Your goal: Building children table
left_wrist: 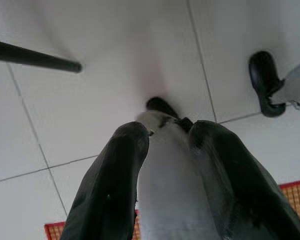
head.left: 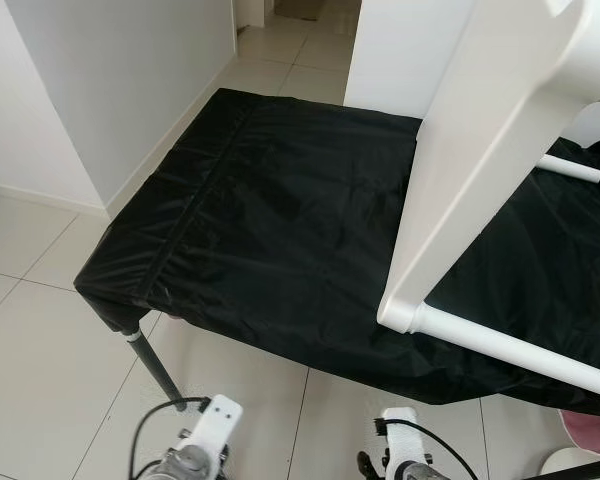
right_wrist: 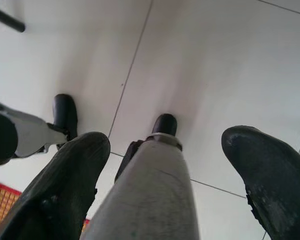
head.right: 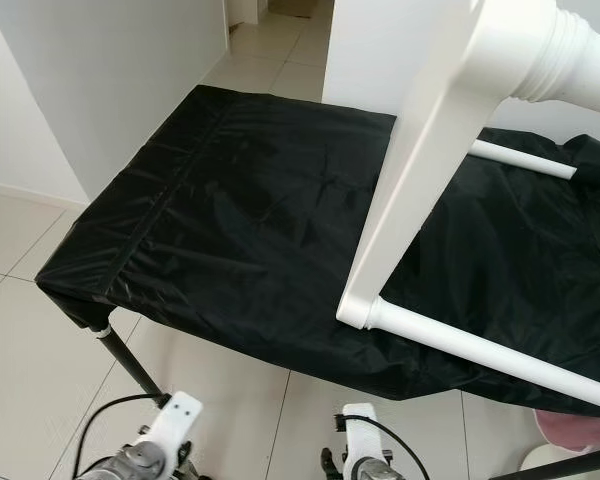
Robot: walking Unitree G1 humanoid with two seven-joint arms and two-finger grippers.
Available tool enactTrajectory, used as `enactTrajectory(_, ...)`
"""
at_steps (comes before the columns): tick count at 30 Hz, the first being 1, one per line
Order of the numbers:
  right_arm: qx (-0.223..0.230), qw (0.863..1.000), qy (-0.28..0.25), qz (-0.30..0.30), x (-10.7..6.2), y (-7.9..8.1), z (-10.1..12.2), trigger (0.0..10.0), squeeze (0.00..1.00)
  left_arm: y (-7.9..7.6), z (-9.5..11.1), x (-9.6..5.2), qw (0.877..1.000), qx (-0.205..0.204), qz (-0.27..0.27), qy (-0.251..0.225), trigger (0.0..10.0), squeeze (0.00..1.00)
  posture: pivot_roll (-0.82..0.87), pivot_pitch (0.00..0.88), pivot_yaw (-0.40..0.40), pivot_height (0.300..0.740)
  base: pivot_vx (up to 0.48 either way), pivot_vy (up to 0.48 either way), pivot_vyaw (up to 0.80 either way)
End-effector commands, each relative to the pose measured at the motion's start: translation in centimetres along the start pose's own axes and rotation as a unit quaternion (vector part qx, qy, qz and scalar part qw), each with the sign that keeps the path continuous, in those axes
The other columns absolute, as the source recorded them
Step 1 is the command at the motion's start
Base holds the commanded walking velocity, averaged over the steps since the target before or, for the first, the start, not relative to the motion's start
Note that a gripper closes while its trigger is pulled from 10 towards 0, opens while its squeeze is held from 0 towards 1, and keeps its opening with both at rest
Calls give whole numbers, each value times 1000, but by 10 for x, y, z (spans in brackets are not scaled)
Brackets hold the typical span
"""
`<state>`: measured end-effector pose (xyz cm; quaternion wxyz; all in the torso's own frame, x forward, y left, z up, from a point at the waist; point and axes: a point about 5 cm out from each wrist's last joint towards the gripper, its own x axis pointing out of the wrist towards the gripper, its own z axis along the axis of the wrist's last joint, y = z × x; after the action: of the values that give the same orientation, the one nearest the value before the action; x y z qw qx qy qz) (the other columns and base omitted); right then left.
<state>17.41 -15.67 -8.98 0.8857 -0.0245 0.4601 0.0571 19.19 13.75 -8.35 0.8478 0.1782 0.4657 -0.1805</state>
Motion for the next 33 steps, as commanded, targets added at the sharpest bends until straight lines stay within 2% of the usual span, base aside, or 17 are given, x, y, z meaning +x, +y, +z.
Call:
enactTrajectory(1, -9, 1000, 7, -2, -1, -1, -5, 10000, 0, 0, -12, -1, 1000, -2, -7, 24, 10000, 0, -28, 0, -11, 740, 0, 0, 0)
enactTrajectory(6, -6, 1000, 5, -10, -1, -2, -5, 10000, 0, -1, -10, -1, 1000, 8, -13, 23, 10000, 0, -33, 0, -6, 740, 0, 0, 0)
enactTrajectory(7, -17, 1000, -5, -9, -1, -1, -4, 10000, 0, -2, -5, 0, 999, 28, -17, 15, 10000, 0, -48, 0, 7, 740, 0, 0, 0)
enactTrajectory(9, -21, 1000, -7, -7, -1, 1, -3, 10000, 0, -1, -4, 0, 999, 31, -17, 14, 10000, 0, -54, 0, 11, 740, 0, 0, 0)
enactTrajectory(16, -25, 999, -23, -1, -2, 3, -2, 10000, 0, 5, 3, 0, 1000, 9, -10, 4, 10000, 0, -73, 0, 27, 740, 0, 0, 0)
enactTrajectory(17, -2, 999, -36, -3, -2, 0, 0, 10000, 0, 10, 10, 0, 1000, 4, -3, -10, 10000, 0, -77, 0, 35, 740, 0, 0, 0)
enactTrajectory(18, -2, 999, -36, -3, -2, 0, 0, 10000, 0, 10, 10, 0, 1000, 4, -3, -10, 10000, 0, -77, 0, 35, 740, 0, 0, 0)
enactTrajectory(19, 24, 999, -48, -3, -3, -2, 2, 10000, 0, 14, 17, 0, 1000, 4, 6, -25, 10000, 0, -71, 0, 36, 740, 0, 0, 0)
enactTrajectory(20, 24, 999, -48, -3, -3, -2, 2, 10000, 0, 14, 17, 0, 1000, 4, 6, -25, 10000, 0, -71, 0, 36, 740, 0, 0, 0)
enactTrajectory(22, 64, 996, -70, -3, -3, -6, 8, 10000, 0, 21, 26, 0, 999, -4, 21, -45, 10000, 0, -50, 0, 29, 740, 0, 0, 0)
enactTrajectory(24, 67, 995, -74, -3, -2, -6, 10, 10000, 0, 22, 26, -1, 999, -4, 23, -46, 10000, 0, -50, 0, 29, 740, 0, 0, 0)
enactTrajectory(29, 37, 997, -70, -8, -2, -7, 13, 10000, 0, 17, 17, -1, 999, 30, 12, -37, 10000, 0, -41, 0, 42, 740, 0, 0, 0)
enactTrajectory(33, 30, 997, -72, -9, -1, -6, 15, 10000, 0, 19, 17, -1, 999, 25, 16, -38, 10000, 0, -47, 0, 47, 740, 0, 0, 0)
